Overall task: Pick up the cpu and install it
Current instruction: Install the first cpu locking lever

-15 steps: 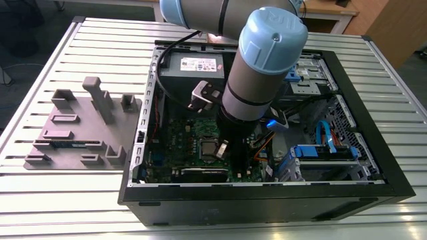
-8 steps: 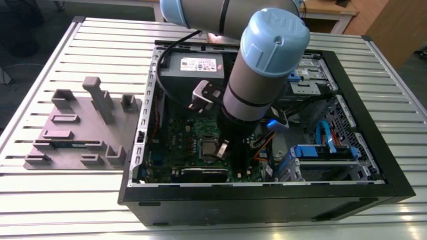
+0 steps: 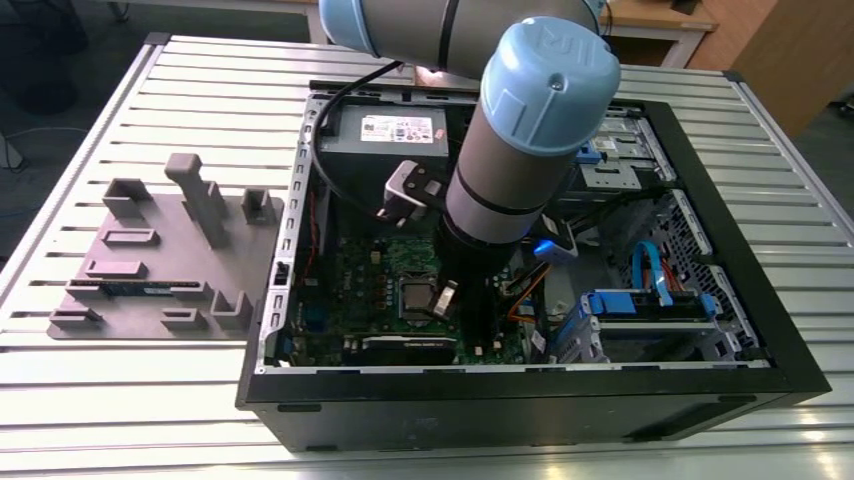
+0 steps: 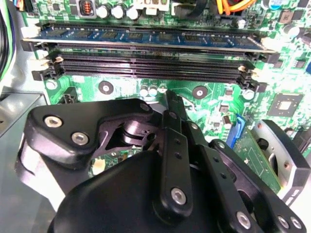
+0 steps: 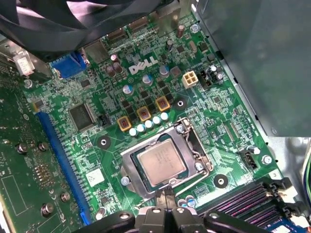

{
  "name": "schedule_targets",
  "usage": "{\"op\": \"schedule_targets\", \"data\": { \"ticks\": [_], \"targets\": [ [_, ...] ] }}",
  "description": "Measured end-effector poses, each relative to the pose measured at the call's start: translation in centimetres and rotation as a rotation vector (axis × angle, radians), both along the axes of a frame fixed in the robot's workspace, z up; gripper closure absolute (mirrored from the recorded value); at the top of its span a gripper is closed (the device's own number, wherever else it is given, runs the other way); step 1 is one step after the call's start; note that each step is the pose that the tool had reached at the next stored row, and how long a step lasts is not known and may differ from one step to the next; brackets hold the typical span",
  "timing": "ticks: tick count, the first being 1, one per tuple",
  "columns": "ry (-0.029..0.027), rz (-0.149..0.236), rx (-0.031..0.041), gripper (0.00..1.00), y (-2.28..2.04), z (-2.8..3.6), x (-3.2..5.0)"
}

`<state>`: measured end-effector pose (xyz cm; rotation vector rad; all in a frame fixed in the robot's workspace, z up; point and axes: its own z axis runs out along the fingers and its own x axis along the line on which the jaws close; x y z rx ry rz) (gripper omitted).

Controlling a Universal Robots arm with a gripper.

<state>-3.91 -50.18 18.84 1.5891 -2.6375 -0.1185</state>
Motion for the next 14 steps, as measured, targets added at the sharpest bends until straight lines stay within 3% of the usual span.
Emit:
{"op": "schedule_targets", "data": {
  "ticks": [10, 14],
  "targets": [
    [-0.0001, 0.000, 0.0005, 0.89, 0.01, -0.01, 0.00],
    [-0.0008, 0.000, 0.0034, 0.89, 0.10, -0.10, 0.36]
  ]
}}
